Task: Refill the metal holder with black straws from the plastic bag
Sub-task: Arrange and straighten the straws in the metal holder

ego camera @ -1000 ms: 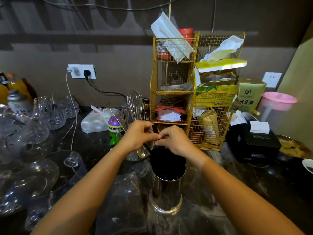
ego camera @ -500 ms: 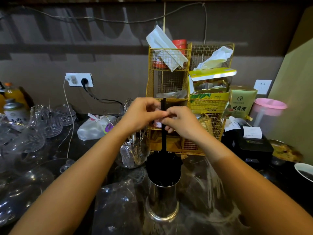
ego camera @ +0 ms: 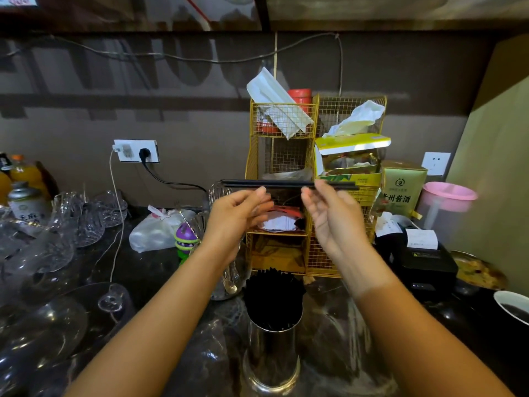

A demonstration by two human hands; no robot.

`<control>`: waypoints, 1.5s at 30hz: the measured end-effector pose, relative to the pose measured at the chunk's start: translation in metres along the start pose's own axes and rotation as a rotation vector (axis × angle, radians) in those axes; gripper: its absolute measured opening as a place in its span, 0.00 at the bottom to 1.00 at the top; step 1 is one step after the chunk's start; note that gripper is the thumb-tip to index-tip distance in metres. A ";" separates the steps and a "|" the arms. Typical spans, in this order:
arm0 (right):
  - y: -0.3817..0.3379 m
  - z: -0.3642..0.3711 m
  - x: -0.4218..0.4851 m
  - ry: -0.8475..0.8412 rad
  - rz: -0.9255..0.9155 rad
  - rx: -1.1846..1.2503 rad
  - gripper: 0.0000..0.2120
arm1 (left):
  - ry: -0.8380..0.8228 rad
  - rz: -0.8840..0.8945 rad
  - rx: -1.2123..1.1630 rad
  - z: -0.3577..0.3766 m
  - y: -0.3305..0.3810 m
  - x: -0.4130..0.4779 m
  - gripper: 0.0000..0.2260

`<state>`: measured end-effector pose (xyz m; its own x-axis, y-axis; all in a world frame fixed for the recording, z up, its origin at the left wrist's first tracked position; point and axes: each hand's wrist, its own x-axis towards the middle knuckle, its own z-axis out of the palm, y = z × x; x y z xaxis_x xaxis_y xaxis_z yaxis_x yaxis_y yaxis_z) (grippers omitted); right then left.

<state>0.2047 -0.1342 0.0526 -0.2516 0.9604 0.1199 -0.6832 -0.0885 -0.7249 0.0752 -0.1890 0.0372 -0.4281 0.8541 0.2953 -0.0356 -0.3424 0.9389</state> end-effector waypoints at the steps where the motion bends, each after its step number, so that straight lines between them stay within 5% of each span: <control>1: 0.005 0.000 -0.002 0.020 0.059 0.062 0.04 | 0.033 0.001 -0.063 0.003 0.002 0.000 0.05; 8: 0.036 -0.011 -0.012 0.003 0.390 0.319 0.07 | 0.101 0.069 -0.207 0.011 0.011 0.008 0.05; 13: 0.031 -0.034 -0.014 -0.179 0.496 -0.151 0.09 | 0.022 0.134 0.090 -0.009 0.024 0.017 0.05; 16: 0.016 -0.036 -0.017 -0.356 0.407 -0.540 0.08 | -0.029 0.141 0.200 -0.022 0.022 0.020 0.06; 20: -0.003 -0.020 -0.017 -0.396 0.058 -0.716 0.03 | -0.213 0.115 0.374 -0.023 0.012 0.019 0.08; 24: -0.002 -0.003 -0.010 -0.492 -0.284 -0.940 0.19 | -0.331 0.097 0.452 -0.017 -0.001 0.014 0.08; 28: 0.014 0.002 -0.001 -0.544 -0.370 -1.034 0.24 | -0.373 0.088 0.543 -0.015 -0.015 0.012 0.05; 34: 0.043 -0.017 0.001 -0.459 -0.533 -1.175 0.10 | -0.437 0.042 0.677 -0.019 -0.047 0.010 0.07; 37: 0.055 -0.034 -0.002 -0.452 -0.512 -1.225 0.09 | -0.424 0.019 0.733 -0.021 -0.065 0.006 0.12; 45: 0.081 -0.068 -0.010 -0.491 -0.412 -1.416 0.07 | -0.487 0.122 0.854 -0.034 -0.098 -0.004 0.07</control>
<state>0.1981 -0.1329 -0.0536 -0.6013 0.6518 0.4622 0.3517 0.7353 -0.5793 0.0498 -0.1719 -0.0623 0.0389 0.9649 0.2595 0.7292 -0.2050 0.6529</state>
